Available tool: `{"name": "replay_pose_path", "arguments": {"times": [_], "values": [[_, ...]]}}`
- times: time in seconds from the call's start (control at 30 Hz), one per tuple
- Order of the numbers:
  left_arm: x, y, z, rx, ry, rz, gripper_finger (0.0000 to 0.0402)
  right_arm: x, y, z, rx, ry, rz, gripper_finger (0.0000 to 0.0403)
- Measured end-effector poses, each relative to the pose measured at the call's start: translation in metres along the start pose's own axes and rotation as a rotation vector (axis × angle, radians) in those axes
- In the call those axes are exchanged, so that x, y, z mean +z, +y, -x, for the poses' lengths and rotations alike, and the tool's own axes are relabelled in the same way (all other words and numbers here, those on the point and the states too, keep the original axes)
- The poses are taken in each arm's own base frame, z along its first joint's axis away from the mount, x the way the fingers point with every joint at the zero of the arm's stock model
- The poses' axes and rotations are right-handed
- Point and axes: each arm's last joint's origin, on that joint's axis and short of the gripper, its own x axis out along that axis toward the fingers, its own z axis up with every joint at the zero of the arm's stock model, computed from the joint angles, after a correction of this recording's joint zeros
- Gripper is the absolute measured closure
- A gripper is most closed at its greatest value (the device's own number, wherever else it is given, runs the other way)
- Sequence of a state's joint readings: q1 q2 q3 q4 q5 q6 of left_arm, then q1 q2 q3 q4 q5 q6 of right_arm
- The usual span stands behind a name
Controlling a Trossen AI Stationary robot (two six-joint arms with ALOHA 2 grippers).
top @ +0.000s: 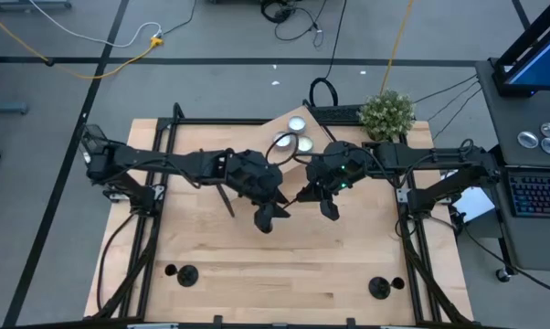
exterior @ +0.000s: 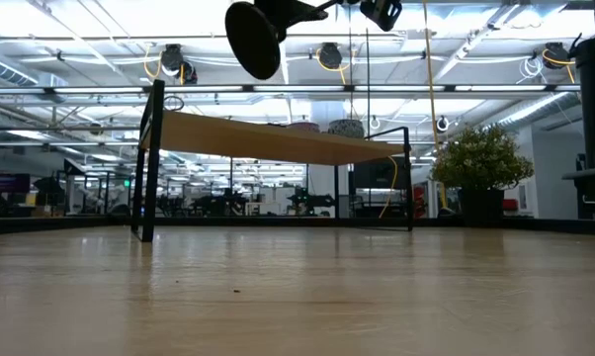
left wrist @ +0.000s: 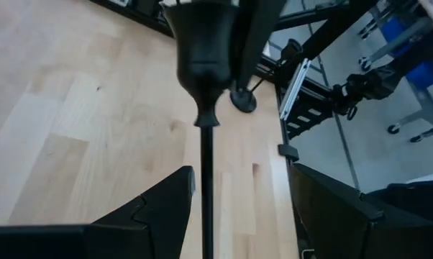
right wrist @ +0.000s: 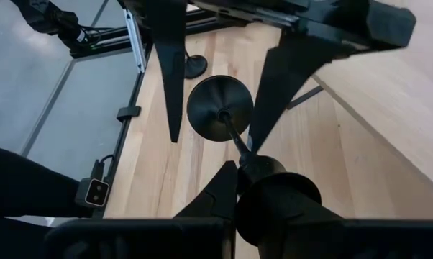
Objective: Pick & Place candle stick holders
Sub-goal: Put the top black candle holder on the shelf
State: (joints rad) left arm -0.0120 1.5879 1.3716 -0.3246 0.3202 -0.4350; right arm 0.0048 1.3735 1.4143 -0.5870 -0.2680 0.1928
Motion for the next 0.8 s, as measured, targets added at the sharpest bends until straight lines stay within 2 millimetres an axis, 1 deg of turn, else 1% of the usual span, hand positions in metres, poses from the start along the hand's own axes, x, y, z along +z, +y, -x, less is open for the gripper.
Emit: {"name": "replay_pose_path", "arguments": {"times": [0.2, 0.4, 0.47, 0.8], "values": [[0.004, 0.006, -0.008, -0.041, -0.02, 0.007, 0.0163, 0.0, 0.0, 0.0, 0.0, -0.002, 0.004, 0.0391], [0.005, 0.008, -0.007, -0.051, -0.02, 0.017, 0.0163, 0.0, 0.0, 0.0, 0.001, -0.004, 0.005, 0.0391], [0.006, 0.009, -0.007, -0.046, -0.023, 0.019, 0.017, 0.0, 0.0, 0.0, 0.001, -0.004, 0.005, 0.0391], [0.009, 0.016, -0.004, -0.028, -0.041, 0.031, 0.027, 0.002, 0.0, 0.0, 0.003, -0.016, 0.003, 0.0391]]}}
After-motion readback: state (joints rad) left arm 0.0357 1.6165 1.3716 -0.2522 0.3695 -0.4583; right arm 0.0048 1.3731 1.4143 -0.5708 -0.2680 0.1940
